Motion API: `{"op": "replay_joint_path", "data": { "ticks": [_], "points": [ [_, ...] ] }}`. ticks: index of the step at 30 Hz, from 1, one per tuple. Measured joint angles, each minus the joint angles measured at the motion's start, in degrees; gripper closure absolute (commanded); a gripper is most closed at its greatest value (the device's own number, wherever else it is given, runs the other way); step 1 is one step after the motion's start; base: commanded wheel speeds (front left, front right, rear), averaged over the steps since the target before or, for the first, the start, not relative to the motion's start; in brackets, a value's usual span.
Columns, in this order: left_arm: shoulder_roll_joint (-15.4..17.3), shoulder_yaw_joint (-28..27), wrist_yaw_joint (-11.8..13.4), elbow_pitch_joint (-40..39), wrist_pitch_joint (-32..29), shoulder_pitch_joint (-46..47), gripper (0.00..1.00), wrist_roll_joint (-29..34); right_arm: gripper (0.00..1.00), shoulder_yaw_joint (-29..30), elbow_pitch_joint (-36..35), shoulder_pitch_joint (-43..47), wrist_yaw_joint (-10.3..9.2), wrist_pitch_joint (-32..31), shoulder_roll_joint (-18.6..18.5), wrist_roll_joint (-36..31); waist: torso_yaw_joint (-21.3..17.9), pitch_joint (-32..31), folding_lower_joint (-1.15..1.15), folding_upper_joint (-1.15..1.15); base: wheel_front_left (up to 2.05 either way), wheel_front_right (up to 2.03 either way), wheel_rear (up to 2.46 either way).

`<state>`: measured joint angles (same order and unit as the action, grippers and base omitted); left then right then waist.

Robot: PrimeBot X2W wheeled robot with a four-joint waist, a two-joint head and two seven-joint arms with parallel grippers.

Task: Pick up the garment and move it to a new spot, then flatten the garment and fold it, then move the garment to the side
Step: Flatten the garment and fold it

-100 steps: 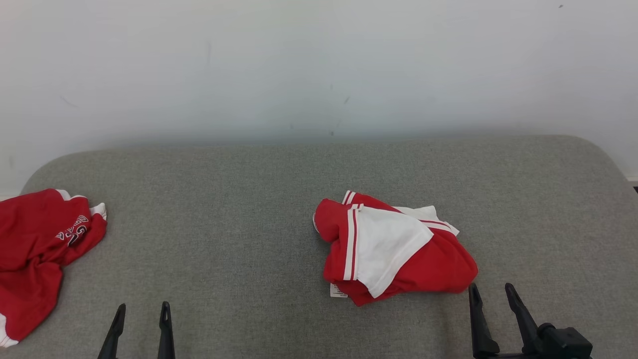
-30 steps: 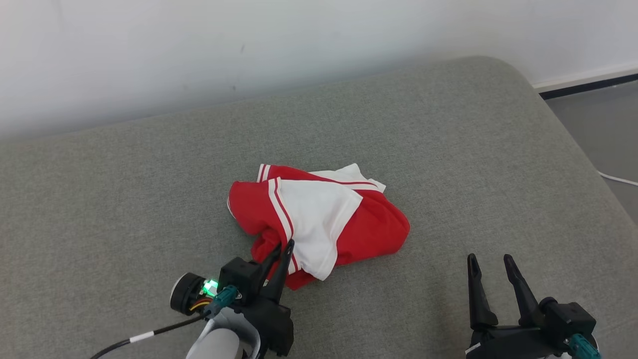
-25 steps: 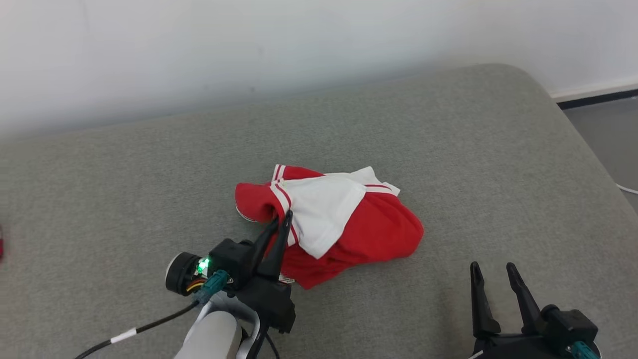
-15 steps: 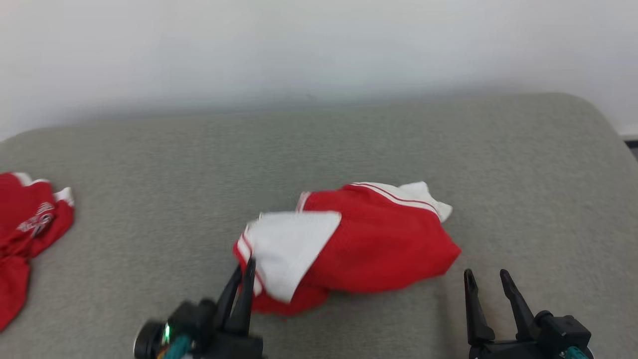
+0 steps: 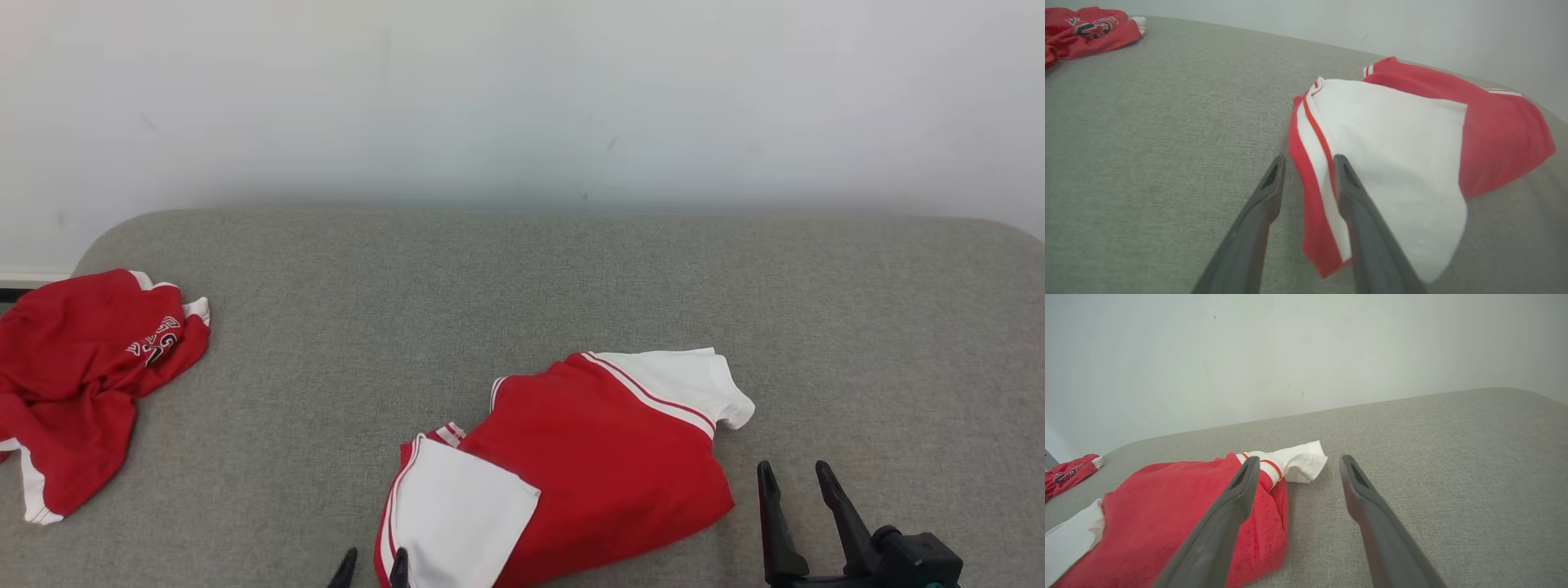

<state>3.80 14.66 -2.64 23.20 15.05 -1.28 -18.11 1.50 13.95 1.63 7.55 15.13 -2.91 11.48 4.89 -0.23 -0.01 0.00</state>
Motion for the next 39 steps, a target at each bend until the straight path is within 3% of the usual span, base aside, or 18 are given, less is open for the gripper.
{"op": "replay_joint_path", "data": {
  "ticks": [7,12,20,33,34,35,36,39],
  "points": [
    [-0.2,-2.1,0.8,-8.2,0.0,1.3,0.00,4.8,0.00,-0.5,-0.2,0.2,0.00,0.0,0.0,0.0,0.1,-0.5,0.00,0.00,0.00,0.00,0.00],
    [-0.5,1.9,-0.9,-9.0,0.0,2.1,0.00,7.7,0.00,-1.4,0.0,0.1,0.00,0.0,0.0,0.3,-1.0,-0.4,0.00,0.00,0.00,0.00,0.00],
    [-0.8,7.5,-1.7,-3.0,0.0,7.0,0.00,8.5,0.00,-1.4,0.2,-0.6,0.00,0.0,0.0,0.4,-4.4,0.3,0.00,0.00,0.00,0.00,0.00],
    [-0.9,9.1,2.5,7.4,0.0,11.8,0.00,7.0,0.00,-0.3,-0.5,-1.7,0.00,0.0,0.0,0.3,-10.5,3.5,0.01,0.00,0.00,0.00,0.00],
    [-0.9,9.2,2.5,7.8,0.0,12.0,0.35,6.7,0.00,-0.3,-0.5,-1.7,0.00,0.0,0.0,0.4,-10.6,3.8,0.01,0.00,0.00,0.00,0.00],
    [-0.9,9.0,2.6,7.8,0.0,12.0,0.59,5.9,0.00,-0.2,-0.5,-1.8,0.00,0.0,0.0,0.4,-10.8,4.0,0.02,0.00,0.00,0.00,0.00],
    [-0.9,9.0,2.6,7.8,0.0,12.0,1.00,5.9,0.00,-0.2,-0.5,-1.8,0.00,0.0,0.0,0.4,-10.8,4.0,0.02,0.00,0.00,0.00,0.00],
    [-0.9,8.6,2.6,6.8,0.0,12.3,1.00,4.0,0.00,-0.2,-0.6,-1.9,0.00,0.0,0.0,0.6,-10.7,4.2,0.02,0.00,0.00,0.00,0.00]
  ]
}}
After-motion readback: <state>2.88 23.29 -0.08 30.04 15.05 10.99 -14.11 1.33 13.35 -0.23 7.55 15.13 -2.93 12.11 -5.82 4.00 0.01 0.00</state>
